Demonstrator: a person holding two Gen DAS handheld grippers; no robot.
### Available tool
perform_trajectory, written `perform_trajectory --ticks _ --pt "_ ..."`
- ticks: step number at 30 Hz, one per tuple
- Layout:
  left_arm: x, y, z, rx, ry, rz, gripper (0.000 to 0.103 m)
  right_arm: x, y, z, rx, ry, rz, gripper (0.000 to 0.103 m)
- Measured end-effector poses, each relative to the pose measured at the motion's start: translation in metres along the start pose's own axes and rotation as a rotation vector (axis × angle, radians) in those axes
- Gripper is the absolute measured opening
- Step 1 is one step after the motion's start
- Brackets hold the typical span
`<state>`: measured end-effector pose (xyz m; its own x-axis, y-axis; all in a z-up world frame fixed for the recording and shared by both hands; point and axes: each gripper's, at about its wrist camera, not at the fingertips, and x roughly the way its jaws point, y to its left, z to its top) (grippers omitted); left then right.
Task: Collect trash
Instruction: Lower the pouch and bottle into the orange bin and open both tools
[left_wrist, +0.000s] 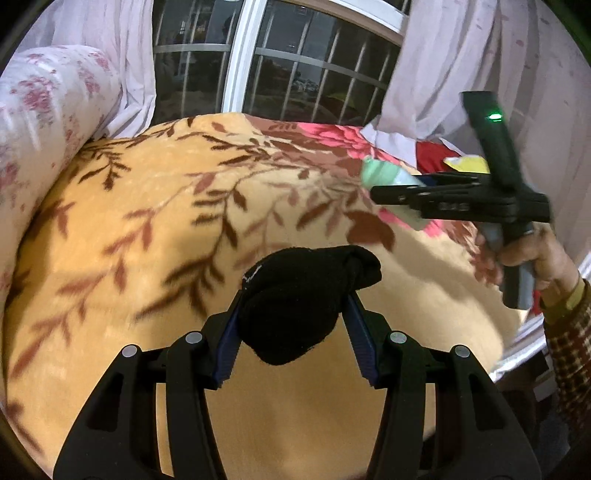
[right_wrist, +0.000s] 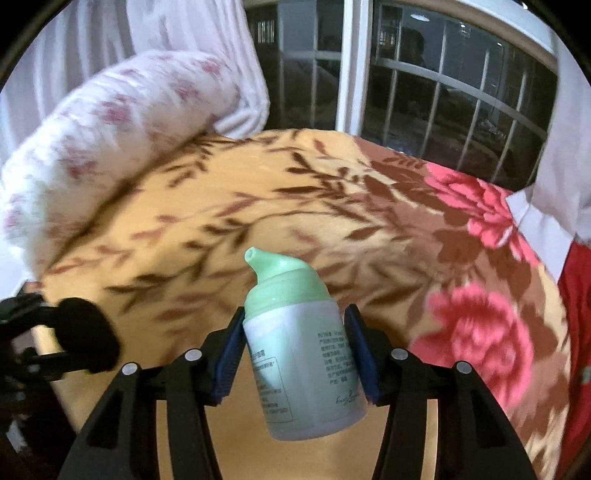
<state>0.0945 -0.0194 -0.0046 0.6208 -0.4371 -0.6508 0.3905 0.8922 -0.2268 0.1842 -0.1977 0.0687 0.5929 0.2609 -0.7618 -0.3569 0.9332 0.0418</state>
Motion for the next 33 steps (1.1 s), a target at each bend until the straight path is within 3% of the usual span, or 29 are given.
perform_trajectory --ticks 6,11,20,30,33 --pt "-0.041 -0.013 -0.053 -0.005 0.063 0.002 0.051 -0.062 0.059 -0.066 0.031 -0.029 0.128 0.053" --pt "-0.053 -0.021 -0.103 -0.017 0.156 -0.011 0.051 -0.080 0.103 -0.124 0.063 0.006 0.216 0.053" --pt "-0.038 -0.017 -0.171 -0.047 0.340 0.001 0.051 -0.041 0.149 -0.214 0.147 0.199 0.288 0.053" --pt "-0.018 -0.009 -0.201 -0.069 0.503 0.038 0.056 0.012 0.170 -0.257 0.211 0.389 0.282 0.053" --pt "-0.017 -0.004 -0.205 -0.085 0.530 0.059 0.058 0.024 0.172 -0.267 0.226 0.442 0.264 0.063"
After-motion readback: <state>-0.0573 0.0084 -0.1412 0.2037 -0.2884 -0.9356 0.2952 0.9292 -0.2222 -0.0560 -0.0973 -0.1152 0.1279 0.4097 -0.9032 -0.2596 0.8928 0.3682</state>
